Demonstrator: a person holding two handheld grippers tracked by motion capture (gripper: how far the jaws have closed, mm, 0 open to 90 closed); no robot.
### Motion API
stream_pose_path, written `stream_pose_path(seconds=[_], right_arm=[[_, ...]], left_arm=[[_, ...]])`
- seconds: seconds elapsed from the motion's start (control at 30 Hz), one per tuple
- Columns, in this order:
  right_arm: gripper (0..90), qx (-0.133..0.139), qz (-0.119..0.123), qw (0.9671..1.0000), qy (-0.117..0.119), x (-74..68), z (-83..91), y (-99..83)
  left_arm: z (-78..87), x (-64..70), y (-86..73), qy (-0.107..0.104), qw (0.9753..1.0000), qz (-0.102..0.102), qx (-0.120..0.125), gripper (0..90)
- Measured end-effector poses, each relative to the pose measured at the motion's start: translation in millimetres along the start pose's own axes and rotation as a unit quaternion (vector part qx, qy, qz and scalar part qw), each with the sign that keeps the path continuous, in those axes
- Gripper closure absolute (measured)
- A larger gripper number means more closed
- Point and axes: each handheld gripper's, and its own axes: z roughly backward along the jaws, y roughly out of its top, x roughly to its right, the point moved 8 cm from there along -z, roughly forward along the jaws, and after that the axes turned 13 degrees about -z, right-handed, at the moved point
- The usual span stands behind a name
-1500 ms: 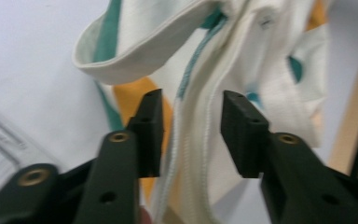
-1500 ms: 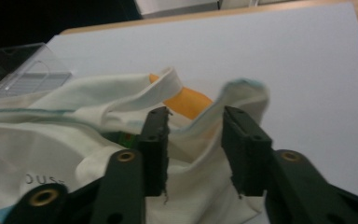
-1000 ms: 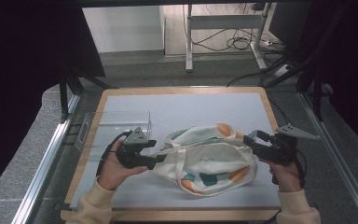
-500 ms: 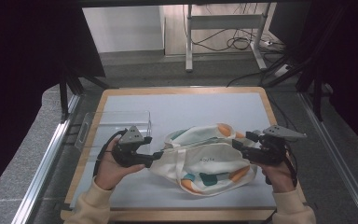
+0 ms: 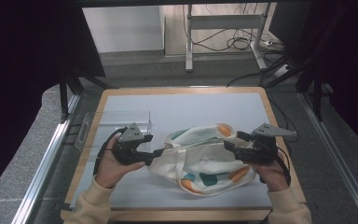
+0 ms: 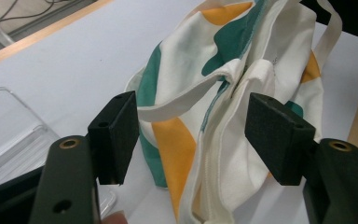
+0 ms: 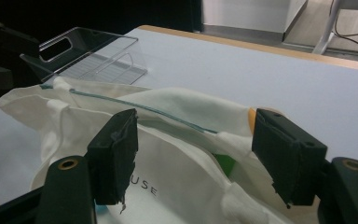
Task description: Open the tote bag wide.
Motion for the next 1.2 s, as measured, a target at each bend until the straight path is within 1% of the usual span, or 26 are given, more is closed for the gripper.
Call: stream_pose_path(seconds=[0.13, 0.23, 0.33, 0.5, 0.6, 0.7, 0.73, 0.8, 0.9, 0.97, 1.07, 1.13, 1.17, 1.2], right_arm=[[31.7, -0.009, 0.007, 0.9999, 0.006, -3.5, -3.5, -0.6], [31.9, -0.010, 0.008, 0.9999, 0.008, -4.4, -3.0, -1.0], [32.1, -0.008, 0.008, 0.9999, 0.010, -4.9, -0.3, -0.4], [32.1, -0.007, 0.005, 0.9999, 0.014, -4.0, 1.7, -0.1], [32.1, -0.010, 0.004, 0.9998, 0.014, -3.2, 1.2, -1.7], [32.1, -0.012, 0.004, 0.9998, 0.016, -3.4, 0.3, -2.8], [32.1, -0.012, 0.004, 0.9998, 0.016, -3.6, 0.2, -2.9], [32.1, -0.011, 0.004, 0.9998, 0.018, -4.5, 0.4, -2.7], [32.1, -0.009, 0.006, 0.9997, 0.020, -5.9, 1.0, -2.4], [32.0, -0.009, 0.005, 0.9997, 0.021, -5.9, 1.3, -2.4], [32.0, -0.009, 0.004, 0.9997, 0.021, -5.4, 1.3, -2.7], [31.8, -0.009, 0.002, 0.9997, 0.021, -5.3, 0.9, -3.4], [31.7, -0.011, 0.004, 0.9997, 0.021, -5.3, 0.9, -4.0], [31.6, -0.010, 0.004, 0.9997, 0.022, -5.8, 0.4, -4.2]], left_arm=[[-5.4, -0.5, 4.5, -0.007, 1.0000, -0.001, -0.003, 36.5], [-9.3, 0.0, 10.6, -0.012, 0.9999, -0.004, 0.001, 36.8], [-14.1, 0.7, 17.4, -0.018, 0.9998, -0.006, -0.003, 37.8], [-23.9, -1.1, 30.0, -0.026, 0.9995, -0.015, -0.006, 39.8], [-31.1, -2.4, 35.7, -0.031, 0.9992, -0.022, -0.009, 40.8], [-37.2, -2.2, 40.3, -0.041, 0.9988, -0.025, -0.011, 42.1], [-39.9, -1.7, 41.5, -0.048, 0.9985, -0.025, -0.011, 43.0], [-45.5, -0.3, 43.4, -0.064, 0.9975, -0.027, -0.014, 45.8], [-54.2, 2.1, 44.7, -0.076, 0.9965, -0.027, -0.021, 48.8], [-58.2, 3.8, 45.0, -0.083, 0.9957, -0.032, -0.027, 50.2], [-62.4, 3.9, 43.6, -0.081, 0.9954, -0.038, -0.036, 50.8], [-64.7, 3.3, 41.7, -0.084, 0.9949, -0.038, -0.042, 53.7], [-65.3, 2.2, 40.3, -0.085, 0.9943, -0.043, -0.048, 53.7], [-66.6, 2.5, 39.1, -0.090, 0.9937, -0.042, -0.052, 55.4]])
